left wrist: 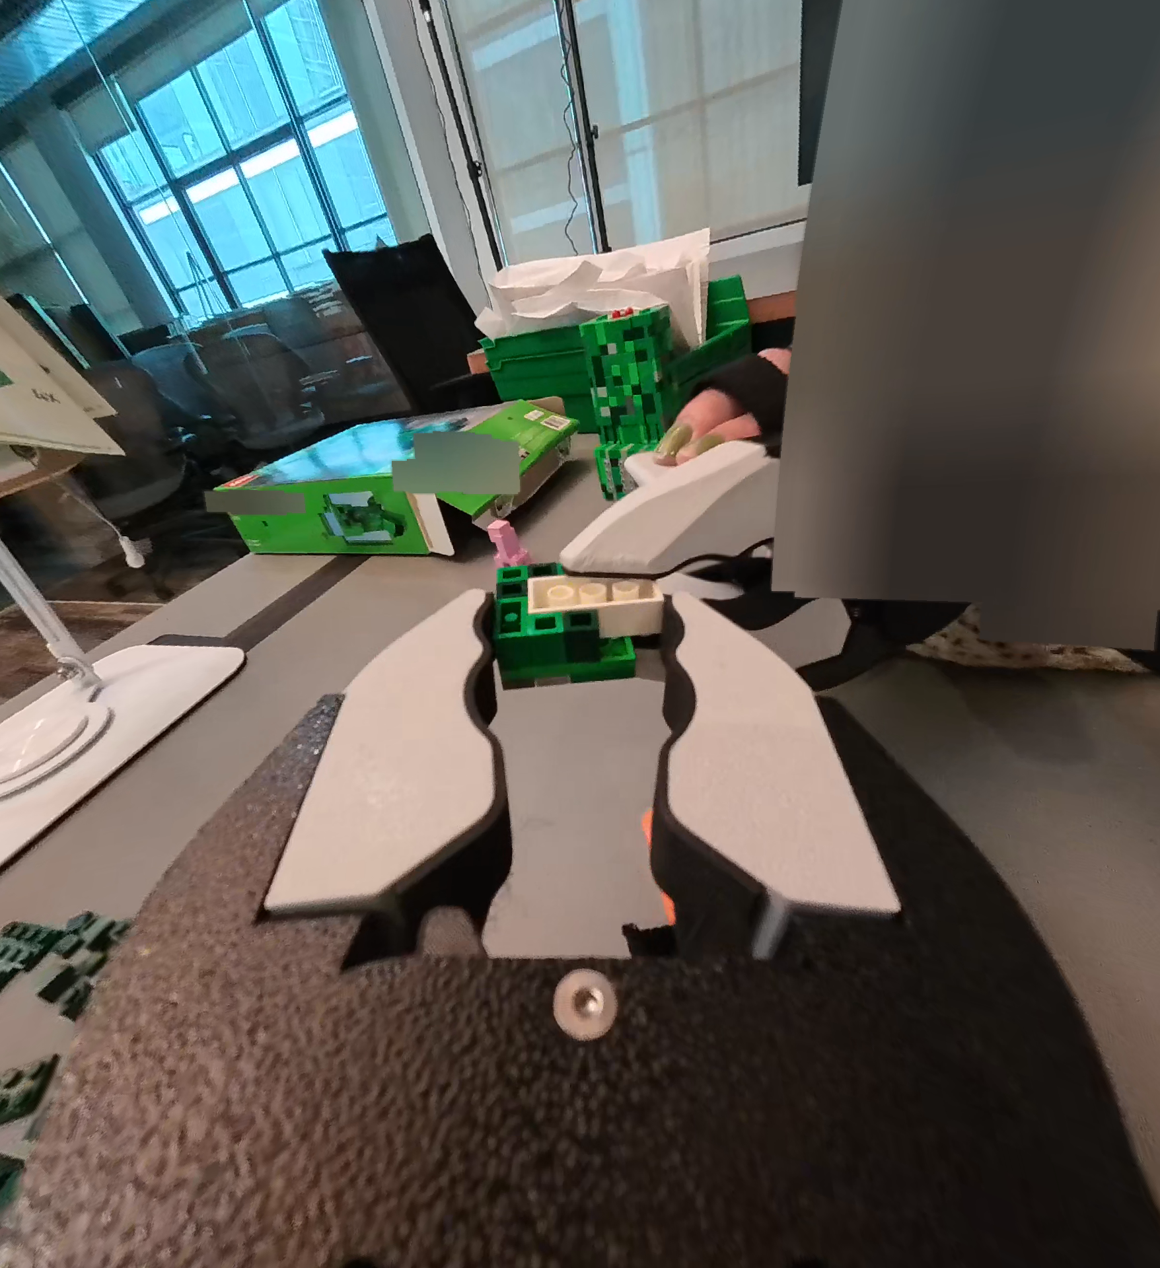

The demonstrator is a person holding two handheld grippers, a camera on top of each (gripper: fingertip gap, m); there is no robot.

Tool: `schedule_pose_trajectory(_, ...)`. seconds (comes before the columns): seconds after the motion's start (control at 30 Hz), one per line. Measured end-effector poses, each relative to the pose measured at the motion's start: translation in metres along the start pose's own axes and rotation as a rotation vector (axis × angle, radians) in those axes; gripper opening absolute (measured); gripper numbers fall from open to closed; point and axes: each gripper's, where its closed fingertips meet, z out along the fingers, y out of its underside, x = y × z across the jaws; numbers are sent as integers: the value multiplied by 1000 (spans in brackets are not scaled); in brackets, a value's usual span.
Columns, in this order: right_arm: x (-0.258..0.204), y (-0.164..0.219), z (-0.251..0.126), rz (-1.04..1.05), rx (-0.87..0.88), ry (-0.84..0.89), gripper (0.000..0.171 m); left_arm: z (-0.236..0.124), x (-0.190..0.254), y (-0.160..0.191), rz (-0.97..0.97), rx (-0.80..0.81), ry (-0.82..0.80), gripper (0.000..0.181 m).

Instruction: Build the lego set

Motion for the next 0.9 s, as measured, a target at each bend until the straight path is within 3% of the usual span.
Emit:
schedule_pose_trajectory(0.13,13,1,-4,140,25,43,41,-5,-4,-3,37,17,-22,45)
schedule_pose_trajectory(0.2,14,8,-5,219,23,23,44,-6,-4,-4,48,21,-16,45)
schedule_pose_trajectory(0.57,-7,1,-5,220,71,-108,31,-3,13,10,-81,-40,173,45)
schedule_pose_trajectory(0.9,-5,-2,-3,160,51,-67,18,-4,11,7,-82,-8,171,47)
